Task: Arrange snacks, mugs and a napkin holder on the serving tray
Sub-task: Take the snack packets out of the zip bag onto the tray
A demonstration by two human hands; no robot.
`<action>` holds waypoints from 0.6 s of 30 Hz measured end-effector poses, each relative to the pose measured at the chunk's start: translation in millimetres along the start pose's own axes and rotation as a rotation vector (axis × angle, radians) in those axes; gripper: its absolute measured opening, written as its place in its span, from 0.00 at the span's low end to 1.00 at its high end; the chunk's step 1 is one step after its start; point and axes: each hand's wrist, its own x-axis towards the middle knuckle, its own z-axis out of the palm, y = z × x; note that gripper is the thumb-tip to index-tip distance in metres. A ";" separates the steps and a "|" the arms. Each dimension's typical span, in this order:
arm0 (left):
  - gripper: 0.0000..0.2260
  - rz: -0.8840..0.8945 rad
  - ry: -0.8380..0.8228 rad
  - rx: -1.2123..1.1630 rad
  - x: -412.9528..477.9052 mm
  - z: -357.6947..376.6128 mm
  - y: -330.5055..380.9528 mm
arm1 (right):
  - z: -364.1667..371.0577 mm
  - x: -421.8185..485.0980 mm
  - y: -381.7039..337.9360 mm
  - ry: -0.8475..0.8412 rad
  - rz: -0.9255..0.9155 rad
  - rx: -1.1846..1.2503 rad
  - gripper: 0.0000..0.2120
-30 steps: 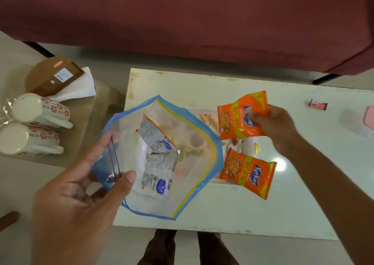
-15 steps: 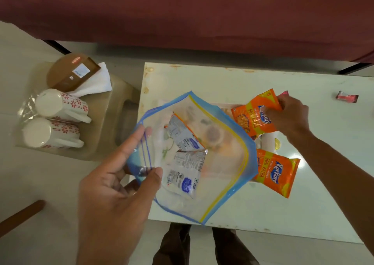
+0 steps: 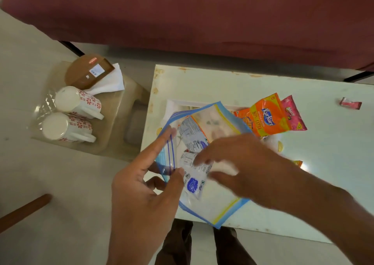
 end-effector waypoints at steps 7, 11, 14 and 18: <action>0.30 0.043 -0.045 0.025 -15.0 12.9 5.1 | 95.4 27.2 37.0 -0.373 -0.275 -0.875 0.19; 0.33 0.017 -0.041 0.041 -24.5 18.3 -1.3 | 113.8 30.6 52.4 -0.360 -0.365 -0.910 0.17; 0.30 0.026 -0.011 0.026 -27.7 15.2 -2.1 | 113.7 34.1 49.4 -0.402 -0.392 -0.722 0.11; 0.34 0.002 0.003 0.061 -23.5 7.7 -7.8 | 90.5 43.3 37.5 -0.326 -0.264 -0.463 0.10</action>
